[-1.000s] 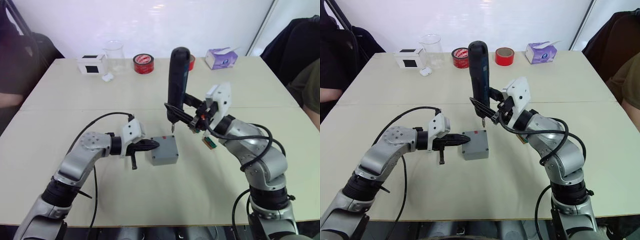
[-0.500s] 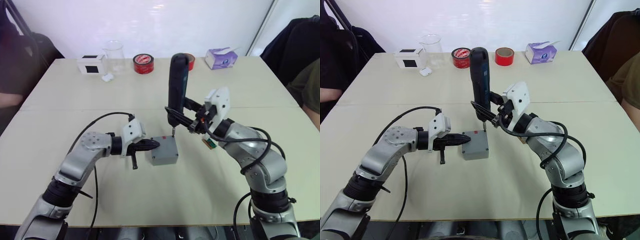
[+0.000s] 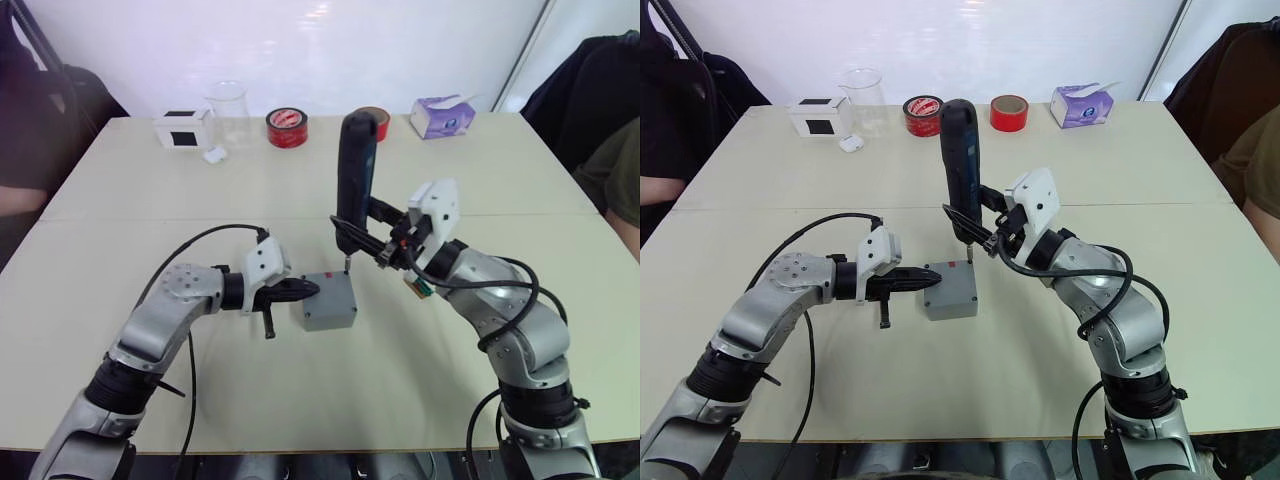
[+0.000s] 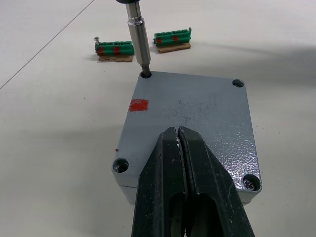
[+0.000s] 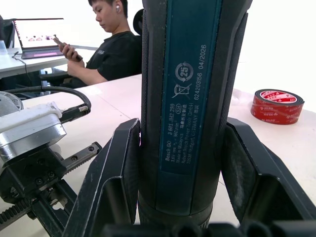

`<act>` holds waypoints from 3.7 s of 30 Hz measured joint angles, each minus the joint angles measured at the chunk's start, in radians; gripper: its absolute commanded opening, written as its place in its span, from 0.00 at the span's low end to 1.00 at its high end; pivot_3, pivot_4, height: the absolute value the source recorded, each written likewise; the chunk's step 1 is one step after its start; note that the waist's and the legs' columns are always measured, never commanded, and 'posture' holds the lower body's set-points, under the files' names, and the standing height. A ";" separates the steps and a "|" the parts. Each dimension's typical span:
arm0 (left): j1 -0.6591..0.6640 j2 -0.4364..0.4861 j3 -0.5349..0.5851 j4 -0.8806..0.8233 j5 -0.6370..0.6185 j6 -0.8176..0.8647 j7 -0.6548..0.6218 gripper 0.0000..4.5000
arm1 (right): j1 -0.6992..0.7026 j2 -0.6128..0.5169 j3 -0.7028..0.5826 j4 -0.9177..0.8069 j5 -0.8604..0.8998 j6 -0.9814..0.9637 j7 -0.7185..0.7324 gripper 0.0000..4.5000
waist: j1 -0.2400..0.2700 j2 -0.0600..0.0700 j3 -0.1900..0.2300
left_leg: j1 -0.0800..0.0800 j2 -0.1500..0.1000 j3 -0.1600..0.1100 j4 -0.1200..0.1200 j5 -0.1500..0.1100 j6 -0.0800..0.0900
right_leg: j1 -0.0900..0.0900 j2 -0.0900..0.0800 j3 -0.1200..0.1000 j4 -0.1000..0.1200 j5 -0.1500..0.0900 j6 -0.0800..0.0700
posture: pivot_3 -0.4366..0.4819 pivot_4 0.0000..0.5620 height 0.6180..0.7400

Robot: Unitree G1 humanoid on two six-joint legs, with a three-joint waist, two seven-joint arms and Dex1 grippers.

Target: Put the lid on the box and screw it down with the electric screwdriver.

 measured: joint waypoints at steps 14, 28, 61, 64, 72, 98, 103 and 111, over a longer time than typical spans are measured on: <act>0.000 0.000 0.000 0.000 0.000 -0.001 0.000 0.00 | -0.001 0.004 0.011 0.012 -0.011 -0.022 0.004 0.40 | 0.000 0.000 0.000 | 0.000 0.000 0.000 0.000 0.000 0.000 | 0.000 0.000 0.000 0.000 0.000 0.000 | 0.48 0.27 1.00; 0.000 0.000 0.000 0.000 0.000 0.000 0.001 0.00 | 0.001 0.008 0.027 0.022 -0.035 -0.054 0.013 0.40 | 0.000 0.000 0.000 | 0.000 0.000 0.000 0.000 0.000 0.000 | 0.000 0.000 0.000 0.000 0.000 0.000 | 0.48 0.27 1.00; 0.001 0.000 0.000 -0.001 0.000 -0.003 0.006 0.00 | -0.002 0.009 0.035 0.032 -0.053 -0.071 0.026 0.40 | 0.000 0.000 0.000 | 0.000 0.000 0.000 0.000 0.000 0.000 | 0.000 0.000 0.000 0.000 0.000 0.000 | 0.48 0.27 1.00; 0.002 0.000 0.000 -0.001 0.000 -0.006 0.006 0.00 | 0.012 0.009 0.037 0.032 -0.061 -0.089 0.029 0.40 | 0.000 0.000 -0.001 | 0.001 0.000 0.000 0.000 0.000 0.000 | 0.001 0.000 0.000 0.000 0.000 0.000 | 0.48 0.27 1.00; 0.016 0.002 -0.001 0.002 0.017 -0.002 0.004 0.00 | 0.079 0.006 0.045 0.034 -0.080 -0.147 0.037 0.40 | 0.000 -0.001 -0.002 | 0.024 0.000 0.000 -0.004 -0.001 0.002 | 0.026 0.000 -0.001 -0.007 0.000 0.000 | 0.48 0.27 1.00; 0.010 -0.003 -0.029 0.023 0.049 -0.004 -0.001 0.00 | 0.065 -0.003 0.072 0.004 -0.088 0.002 -0.029 0.40 | 0.001 -0.013 -0.027 | 0.036 0.000 0.000 -0.015 -0.001 0.001 | 0.034 -0.005 0.000 -0.011 -0.003 -0.005 | 0.48 0.27 1.00; 0.007 -0.005 -0.034 0.027 0.049 -0.006 -0.002 0.00 | 0.059 -0.003 0.074 0.003 -0.088 0.017 -0.041 0.40 | 0.001 -0.012 -0.030 | 0.036 0.000 -0.001 -0.016 -0.001 0.001 | 0.034 -0.007 -0.001 -0.015 -0.005 -0.008 | 0.48 0.27 1.00; 0.006 -0.005 -0.035 0.027 0.049 -0.005 -0.003 0.00 | 0.055 0.004 0.073 0.003 -0.078 0.023 -0.051 0.40 | 0.000 -0.012 -0.030 | 0.034 0.000 -0.001 -0.020 -0.001 0.001 | 0.034 -0.009 -0.002 -0.021 -0.004 -0.008 | 0.48 0.27 1.00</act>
